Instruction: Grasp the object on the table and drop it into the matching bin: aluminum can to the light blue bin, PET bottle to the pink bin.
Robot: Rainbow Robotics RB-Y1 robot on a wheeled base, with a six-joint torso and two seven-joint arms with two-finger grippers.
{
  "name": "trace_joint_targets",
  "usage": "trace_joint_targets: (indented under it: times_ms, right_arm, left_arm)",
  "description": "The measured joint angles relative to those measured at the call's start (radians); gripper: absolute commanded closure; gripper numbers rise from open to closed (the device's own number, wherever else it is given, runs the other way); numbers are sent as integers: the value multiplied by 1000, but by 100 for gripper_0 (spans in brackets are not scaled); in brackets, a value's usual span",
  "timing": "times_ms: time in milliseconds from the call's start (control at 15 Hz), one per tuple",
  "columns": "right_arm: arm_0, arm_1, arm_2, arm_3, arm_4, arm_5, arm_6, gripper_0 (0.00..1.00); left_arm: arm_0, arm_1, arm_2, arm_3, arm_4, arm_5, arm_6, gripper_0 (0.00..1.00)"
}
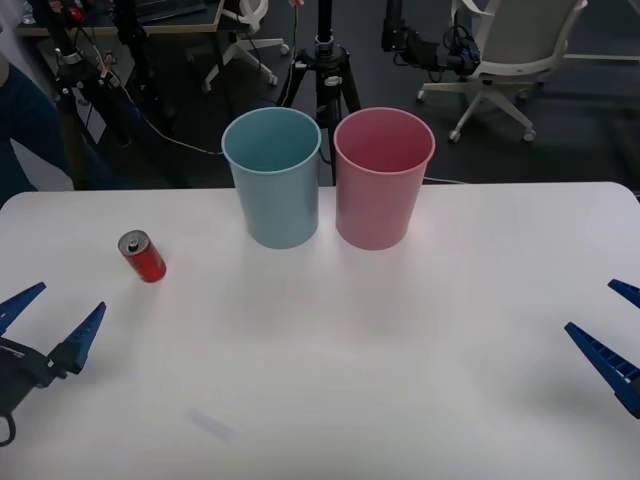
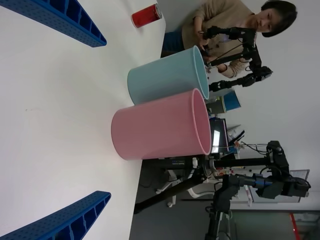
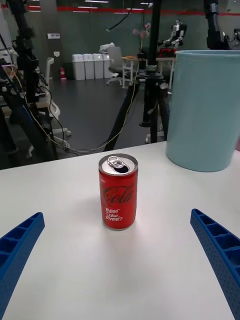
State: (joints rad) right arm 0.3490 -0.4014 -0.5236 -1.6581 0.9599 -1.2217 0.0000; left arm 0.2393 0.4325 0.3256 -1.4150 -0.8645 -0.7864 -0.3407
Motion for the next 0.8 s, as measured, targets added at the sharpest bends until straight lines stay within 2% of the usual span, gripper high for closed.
trace_joint_targets:
  times_ms: [267, 800]
  right_arm:
    - [0, 0, 0, 0, 0, 0, 0, 0]
    - [0, 0, 0, 0, 0, 0, 0, 0]
  left_arm:
    - [-159, 0, -12, 204, -21, -41, -69, 0]
    - [-345, -1, -45, 438, -38, -43, -123, 0]
